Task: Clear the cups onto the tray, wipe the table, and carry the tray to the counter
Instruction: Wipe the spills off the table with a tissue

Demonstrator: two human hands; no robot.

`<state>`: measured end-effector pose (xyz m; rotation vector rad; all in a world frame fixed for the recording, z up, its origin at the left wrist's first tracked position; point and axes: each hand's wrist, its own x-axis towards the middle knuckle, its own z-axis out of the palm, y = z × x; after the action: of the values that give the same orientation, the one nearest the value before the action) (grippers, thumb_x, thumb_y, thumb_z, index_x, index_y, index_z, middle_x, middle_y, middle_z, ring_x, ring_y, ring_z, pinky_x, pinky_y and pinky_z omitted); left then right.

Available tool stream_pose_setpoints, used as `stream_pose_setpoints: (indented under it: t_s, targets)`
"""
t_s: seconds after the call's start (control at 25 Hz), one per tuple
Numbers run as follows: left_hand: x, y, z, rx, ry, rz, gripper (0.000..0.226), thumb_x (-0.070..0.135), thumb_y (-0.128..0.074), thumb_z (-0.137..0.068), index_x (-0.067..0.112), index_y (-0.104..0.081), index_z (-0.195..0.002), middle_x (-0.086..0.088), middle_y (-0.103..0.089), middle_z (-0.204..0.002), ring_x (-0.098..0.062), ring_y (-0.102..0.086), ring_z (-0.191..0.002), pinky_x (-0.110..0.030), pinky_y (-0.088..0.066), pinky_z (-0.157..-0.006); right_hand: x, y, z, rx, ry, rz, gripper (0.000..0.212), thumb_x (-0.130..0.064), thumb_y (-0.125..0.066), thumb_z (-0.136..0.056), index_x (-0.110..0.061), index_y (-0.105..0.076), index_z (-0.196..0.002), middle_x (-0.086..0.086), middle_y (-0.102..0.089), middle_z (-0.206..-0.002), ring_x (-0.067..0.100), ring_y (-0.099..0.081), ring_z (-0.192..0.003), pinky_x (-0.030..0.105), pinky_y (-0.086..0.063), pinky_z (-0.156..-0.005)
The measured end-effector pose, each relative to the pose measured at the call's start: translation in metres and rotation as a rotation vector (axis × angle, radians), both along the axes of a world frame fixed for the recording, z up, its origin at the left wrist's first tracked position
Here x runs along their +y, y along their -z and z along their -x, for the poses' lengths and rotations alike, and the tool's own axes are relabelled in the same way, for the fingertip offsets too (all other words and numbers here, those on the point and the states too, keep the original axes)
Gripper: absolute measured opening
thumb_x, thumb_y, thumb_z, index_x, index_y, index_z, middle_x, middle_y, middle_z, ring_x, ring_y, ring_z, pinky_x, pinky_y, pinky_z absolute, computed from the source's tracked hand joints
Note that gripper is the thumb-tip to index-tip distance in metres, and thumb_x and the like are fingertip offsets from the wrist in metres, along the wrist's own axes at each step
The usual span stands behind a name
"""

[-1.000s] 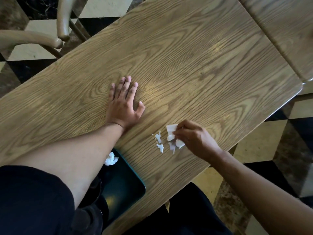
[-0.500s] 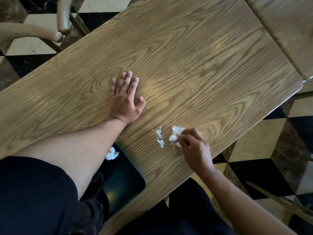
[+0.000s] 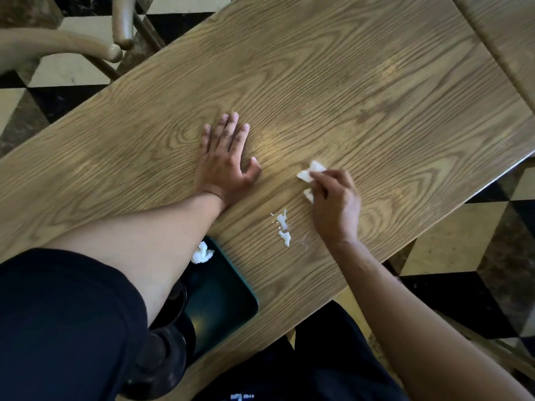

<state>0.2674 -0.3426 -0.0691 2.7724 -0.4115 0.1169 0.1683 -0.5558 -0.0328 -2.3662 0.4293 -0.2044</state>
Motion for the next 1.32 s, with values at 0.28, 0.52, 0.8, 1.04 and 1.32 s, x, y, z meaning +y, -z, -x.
stream_pose_setpoints:
  t_s: [0.28,0.52,0.8,1.04,1.32]
  targets:
    - [0.001,0.000,0.000,0.000,0.003,-0.011,0.069,0.040,-0.053,-0.090,0.007,-0.051,-0.150,-0.018,-0.037,-0.165,-0.033,-0.029,-0.155,-0.057,-0.016,-0.127,-0.002,-0.011,0.031,0.170,-1.249,-0.064,0.038,0.011,-0.056,-0.085,-0.012,-0.077,-0.107,0.003,-0.068,-0.109,0.020,-0.061,-0.102,0.033,-0.057,-0.081]
    - [0.000,0.000,0.000,0.003,-0.006,-0.002,0.071,0.042,-0.052,-0.086,0.007,-0.053,-0.148,-0.018,-0.039,-0.164,-0.033,-0.031,-0.155,-0.057,-0.017,-0.126,-0.072,-0.008,-0.013,-0.023,-0.591,0.142,0.028,0.008,-0.070,-0.084,-0.010,-0.082,-0.102,0.009,-0.073,-0.103,0.028,-0.067,-0.093,0.040,-0.058,-0.076]
    - [0.000,0.000,0.001,-0.005,0.001,-0.009,0.068,0.039,-0.054,-0.090,0.007,-0.052,-0.149,-0.018,-0.037,-0.164,-0.034,-0.030,-0.155,-0.057,-0.016,-0.127,0.015,-0.017,0.093,0.102,-0.752,-0.103,0.018,-0.006,-0.064,-0.097,-0.013,-0.077,-0.106,0.004,-0.071,-0.112,0.022,-0.065,-0.094,0.035,-0.056,-0.087]
    - [0.000,-0.002,0.001,0.023,0.000,-0.007,0.070,0.041,-0.053,-0.088,0.007,-0.052,-0.149,-0.018,-0.036,-0.165,-0.033,-0.028,-0.155,-0.057,-0.016,-0.127,-0.062,-0.013,0.038,0.148,-0.249,0.073,0.018,-0.009,-0.066,-0.094,-0.019,-0.080,-0.099,-0.007,-0.068,-0.104,0.010,-0.064,-0.096,0.032,-0.053,-0.083]
    - [0.000,-0.001,0.002,-0.001,0.005,-0.010,0.069,0.041,-0.053,-0.089,0.007,-0.051,-0.149,-0.018,-0.037,-0.165,-0.034,-0.030,-0.155,-0.058,-0.017,-0.126,0.007,-0.008,0.077,-0.003,-0.373,-0.005,0.017,0.002,-0.070,-0.089,-0.007,-0.081,-0.099,0.010,-0.068,-0.095,0.026,-0.064,-0.085,0.036,-0.054,-0.076]
